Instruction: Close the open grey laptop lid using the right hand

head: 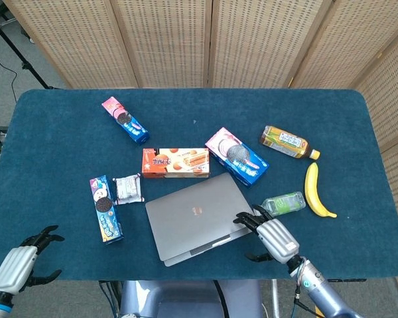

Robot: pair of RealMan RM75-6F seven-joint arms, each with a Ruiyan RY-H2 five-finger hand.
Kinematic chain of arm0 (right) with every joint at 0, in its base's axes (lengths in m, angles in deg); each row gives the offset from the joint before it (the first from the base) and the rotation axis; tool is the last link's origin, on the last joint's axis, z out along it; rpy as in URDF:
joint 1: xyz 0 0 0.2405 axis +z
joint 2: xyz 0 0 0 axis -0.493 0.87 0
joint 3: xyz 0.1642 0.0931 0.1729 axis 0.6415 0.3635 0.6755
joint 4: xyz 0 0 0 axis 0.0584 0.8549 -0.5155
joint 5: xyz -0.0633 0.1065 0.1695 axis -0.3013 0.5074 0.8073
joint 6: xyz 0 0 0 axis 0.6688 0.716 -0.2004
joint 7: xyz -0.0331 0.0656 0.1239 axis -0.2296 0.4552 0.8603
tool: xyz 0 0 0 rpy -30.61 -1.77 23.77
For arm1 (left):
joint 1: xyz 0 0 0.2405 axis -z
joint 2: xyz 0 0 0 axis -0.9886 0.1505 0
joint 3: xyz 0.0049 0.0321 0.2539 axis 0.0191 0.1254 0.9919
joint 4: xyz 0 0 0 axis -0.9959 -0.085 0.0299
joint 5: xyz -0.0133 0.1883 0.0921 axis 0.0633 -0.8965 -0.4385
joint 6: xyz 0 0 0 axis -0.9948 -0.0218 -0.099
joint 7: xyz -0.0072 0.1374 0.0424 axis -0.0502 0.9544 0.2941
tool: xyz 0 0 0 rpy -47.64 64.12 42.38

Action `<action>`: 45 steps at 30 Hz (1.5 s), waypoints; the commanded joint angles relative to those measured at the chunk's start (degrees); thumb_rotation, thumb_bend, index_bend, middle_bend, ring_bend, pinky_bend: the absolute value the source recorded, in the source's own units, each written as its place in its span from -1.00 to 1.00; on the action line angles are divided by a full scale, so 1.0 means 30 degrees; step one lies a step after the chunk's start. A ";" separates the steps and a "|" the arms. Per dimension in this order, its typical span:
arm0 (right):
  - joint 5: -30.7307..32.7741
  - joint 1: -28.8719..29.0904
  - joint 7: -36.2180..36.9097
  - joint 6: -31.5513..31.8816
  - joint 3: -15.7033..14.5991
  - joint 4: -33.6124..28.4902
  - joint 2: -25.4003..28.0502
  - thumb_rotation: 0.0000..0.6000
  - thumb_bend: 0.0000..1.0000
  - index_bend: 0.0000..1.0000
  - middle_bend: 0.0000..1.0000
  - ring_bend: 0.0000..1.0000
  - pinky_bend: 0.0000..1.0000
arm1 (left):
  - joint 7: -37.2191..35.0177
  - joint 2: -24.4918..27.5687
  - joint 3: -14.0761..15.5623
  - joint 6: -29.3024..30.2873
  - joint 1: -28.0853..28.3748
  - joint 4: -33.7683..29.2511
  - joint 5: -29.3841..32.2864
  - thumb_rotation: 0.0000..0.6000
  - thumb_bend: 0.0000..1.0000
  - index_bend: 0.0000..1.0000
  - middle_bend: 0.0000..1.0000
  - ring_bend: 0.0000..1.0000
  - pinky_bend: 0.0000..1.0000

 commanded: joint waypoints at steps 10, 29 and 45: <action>-0.0102 -0.0541 0.1246 0.0018 -0.0542 0.1374 -0.1126 1.00 -0.53 -0.60 -0.65 -0.33 -0.88 | 0.0053 -0.0038 -0.0012 -0.0157 -0.0013 0.0086 0.0111 1.00 -0.60 -0.39 -0.65 -0.55 -0.60; -0.0177 -0.0765 0.1988 -0.0530 -0.0958 0.2517 -0.2335 1.00 -0.53 -0.62 -0.65 -0.33 -0.88 | 0.0005 -0.0012 0.0005 -0.0191 -0.0083 0.0195 0.0125 1.00 -0.61 -0.39 -0.65 -0.56 -0.60; -0.0159 -0.0933 0.2303 -0.0796 -0.1209 0.2899 -0.2843 1.00 -0.53 -0.62 -0.65 -0.33 -0.88 | -0.0071 0.0051 0.0006 -0.0156 -0.0093 0.0151 -0.0005 1.00 -0.61 -0.39 -0.65 -0.56 -0.60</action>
